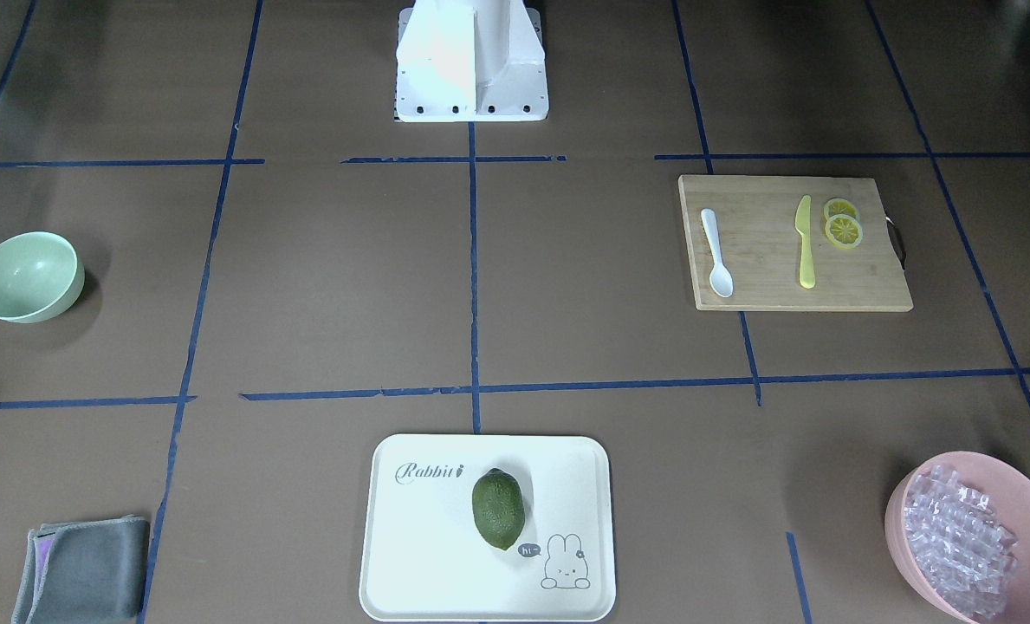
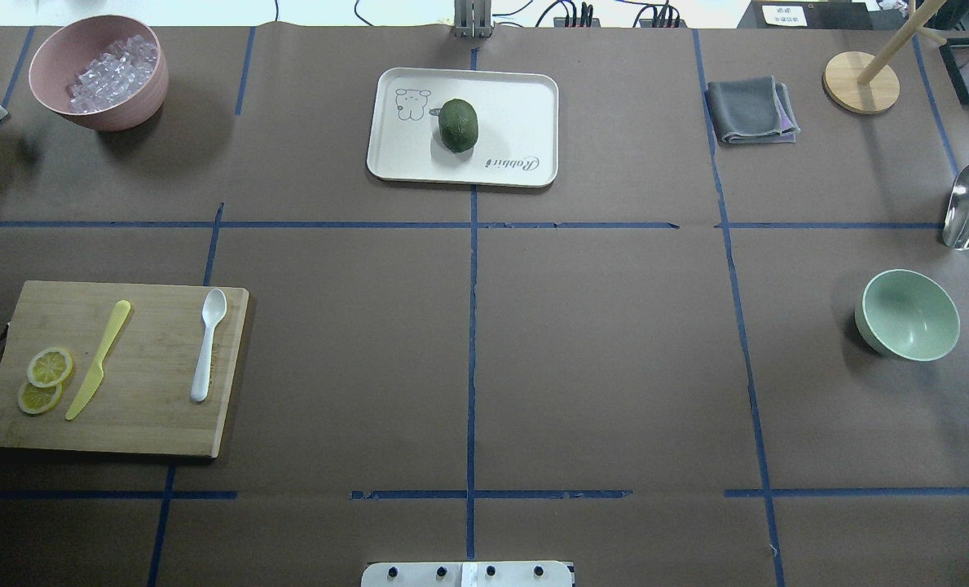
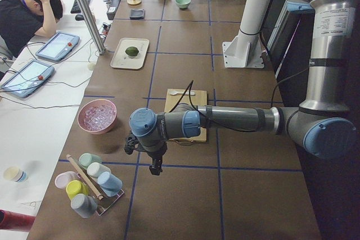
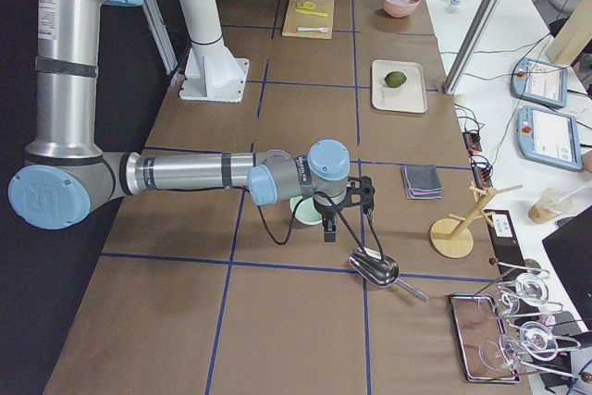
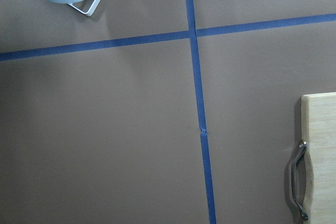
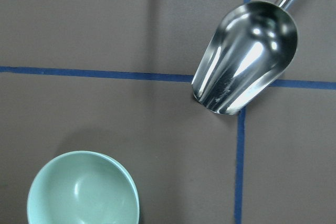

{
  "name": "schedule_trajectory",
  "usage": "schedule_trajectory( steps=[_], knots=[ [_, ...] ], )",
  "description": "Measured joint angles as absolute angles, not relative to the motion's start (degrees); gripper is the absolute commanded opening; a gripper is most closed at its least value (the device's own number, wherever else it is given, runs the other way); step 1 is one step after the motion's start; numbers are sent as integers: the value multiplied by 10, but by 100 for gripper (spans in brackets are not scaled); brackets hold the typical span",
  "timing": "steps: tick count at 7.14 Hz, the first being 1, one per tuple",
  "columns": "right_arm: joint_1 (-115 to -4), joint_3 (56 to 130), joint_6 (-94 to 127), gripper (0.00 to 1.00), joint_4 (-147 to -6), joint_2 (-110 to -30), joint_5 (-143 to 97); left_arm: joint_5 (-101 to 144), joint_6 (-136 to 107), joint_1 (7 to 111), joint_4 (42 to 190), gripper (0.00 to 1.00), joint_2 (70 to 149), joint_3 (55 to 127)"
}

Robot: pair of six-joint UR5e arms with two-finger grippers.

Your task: Place spoon in bowl

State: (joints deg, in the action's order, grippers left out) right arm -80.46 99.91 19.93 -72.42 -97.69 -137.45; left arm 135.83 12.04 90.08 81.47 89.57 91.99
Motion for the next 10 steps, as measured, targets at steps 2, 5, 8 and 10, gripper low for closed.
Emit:
schedule_trajectory(
  steps=[2, 5, 8, 10],
  knots=[
    [-724, 976, 359, 100, -573, -999, -1354, 1358, 120, 901, 815, 100, 894, 920],
    [-645, 922, 440, 100, -472, -999, -1309, 1358, 121, 901, 815, 100, 893, 919],
    [-629, 912, 448, 54, -466, -1002, -1303, 1359, 121, 901, 815, 100, 893, 919],
    [-628, 908, 448, 1, -465, -1002, -1293, 1359, 121, 901, 815, 100, 892, 919]
  ],
)
